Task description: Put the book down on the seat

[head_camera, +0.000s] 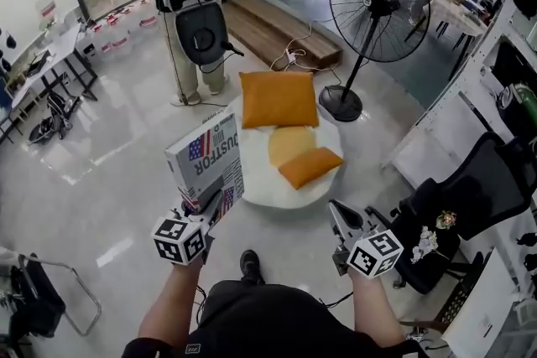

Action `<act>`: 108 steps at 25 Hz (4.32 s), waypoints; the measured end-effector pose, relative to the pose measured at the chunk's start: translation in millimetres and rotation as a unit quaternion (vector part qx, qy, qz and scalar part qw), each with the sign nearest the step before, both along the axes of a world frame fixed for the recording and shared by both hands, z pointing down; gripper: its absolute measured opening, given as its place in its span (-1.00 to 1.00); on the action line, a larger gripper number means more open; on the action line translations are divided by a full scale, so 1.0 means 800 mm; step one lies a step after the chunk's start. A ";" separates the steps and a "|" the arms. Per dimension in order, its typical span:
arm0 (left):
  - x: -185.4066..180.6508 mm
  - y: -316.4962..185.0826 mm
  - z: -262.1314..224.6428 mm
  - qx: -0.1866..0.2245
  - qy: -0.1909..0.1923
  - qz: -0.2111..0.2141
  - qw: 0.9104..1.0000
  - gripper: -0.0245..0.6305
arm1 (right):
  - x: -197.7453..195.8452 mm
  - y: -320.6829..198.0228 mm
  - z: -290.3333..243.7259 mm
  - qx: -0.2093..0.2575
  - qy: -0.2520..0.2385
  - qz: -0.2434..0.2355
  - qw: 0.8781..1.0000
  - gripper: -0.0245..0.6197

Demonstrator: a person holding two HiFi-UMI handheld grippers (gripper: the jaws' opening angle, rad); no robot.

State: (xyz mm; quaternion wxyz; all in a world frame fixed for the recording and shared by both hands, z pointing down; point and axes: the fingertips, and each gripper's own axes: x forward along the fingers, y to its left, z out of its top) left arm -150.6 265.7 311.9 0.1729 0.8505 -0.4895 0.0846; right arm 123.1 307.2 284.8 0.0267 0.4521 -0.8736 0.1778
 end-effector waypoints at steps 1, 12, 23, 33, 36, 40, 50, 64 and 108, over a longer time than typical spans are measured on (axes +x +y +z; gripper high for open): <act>-0.001 -0.015 0.000 -0.001 -0.001 0.004 1.000 -0.44 | -0.006 -0.013 0.003 -0.004 0.000 -0.001 1.000 -0.88; -0.045 -0.132 0.014 -0.018 0.008 0.025 0.999 -0.44 | -0.075 -0.136 0.018 -0.032 0.011 -0.008 0.999 -0.88; -0.098 -0.176 0.006 -0.013 0.024 0.013 1.000 -0.44 | -0.127 -0.191 -0.006 -0.018 0.024 -0.019 0.999 -0.88; -0.091 -0.202 0.020 -0.015 0.038 -0.008 0.999 -0.44 | -0.116 -0.224 0.008 -0.021 0.025 -0.033 0.999 -0.88; -0.096 -0.221 0.024 -0.023 0.038 -0.011 0.999 -0.44 | -0.119 -0.246 0.012 -0.028 0.024 -0.033 0.999 -0.88; -0.084 -0.249 0.040 -0.040 0.031 -0.009 0.999 -0.44 | -0.108 -0.279 0.025 -0.041 0.020 -0.033 0.998 -0.88; -0.017 -0.350 0.068 -0.076 0.013 0.001 0.997 -0.44 | -0.051 -0.377 0.068 -0.082 0.010 -0.038 0.996 -0.88; 0.096 -0.476 0.136 -0.154 0.013 -0.005 0.988 -0.44 | 0.036 -0.504 0.144 -0.121 0.065 -0.073 0.988 -0.88; 0.194 -0.571 0.681 -0.374 0.025 0.123 0.919 -0.43 | -0.052 -0.617 0.595 -0.300 0.055 -0.083 0.949 -0.88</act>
